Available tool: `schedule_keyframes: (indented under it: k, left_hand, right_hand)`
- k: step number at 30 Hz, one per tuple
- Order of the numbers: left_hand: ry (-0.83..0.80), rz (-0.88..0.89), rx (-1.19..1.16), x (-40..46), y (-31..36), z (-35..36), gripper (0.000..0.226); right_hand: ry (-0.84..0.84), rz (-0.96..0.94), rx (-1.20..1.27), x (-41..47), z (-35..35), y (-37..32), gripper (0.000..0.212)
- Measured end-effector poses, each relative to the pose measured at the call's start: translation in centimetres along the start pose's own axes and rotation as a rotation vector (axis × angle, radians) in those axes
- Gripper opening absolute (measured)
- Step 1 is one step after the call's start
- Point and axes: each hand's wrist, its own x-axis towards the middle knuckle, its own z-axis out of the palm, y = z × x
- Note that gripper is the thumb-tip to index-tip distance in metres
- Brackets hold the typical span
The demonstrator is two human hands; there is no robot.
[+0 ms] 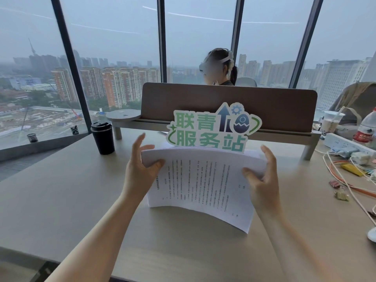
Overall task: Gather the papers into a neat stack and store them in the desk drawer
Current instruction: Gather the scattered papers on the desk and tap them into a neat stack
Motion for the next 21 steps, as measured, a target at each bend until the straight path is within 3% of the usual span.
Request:
schedule_keyframes:
  k: [2,5,9,13,16,21]
  left_hand:
    - [-0.047,-0.155,-0.160,-0.2,-0.6,0.0,0.065]
    - [-0.093,-0.279,-0.304,-0.7,-0.9,0.5,0.013]
    - [-0.011,-0.233,-0.384,-0.3,-1.0,0.2,0.012]
    - [-0.163,-0.301,-0.311,-1.4,-3.0,-0.3,0.030]
    - [-0.176,-0.357,-0.306,-2.2,-3.7,0.0,0.016]
    - [-0.140,-0.354,-0.318,-3.3,-4.6,-0.3,0.011]
  right_hand:
    - [-0.023,0.059,0.073,0.0,0.0,0.4,0.036]
    - [-0.075,0.082,0.100,-0.3,0.1,0.0,0.025]
    - [-0.068,0.005,0.162,0.2,0.2,-0.5,0.029]
    - [-0.130,0.118,0.125,-0.9,0.5,1.5,0.029]
    - [-0.120,0.212,0.141,-1.5,0.8,2.3,0.025]
    - [-0.131,0.305,0.117,-2.2,1.0,4.0,0.022]
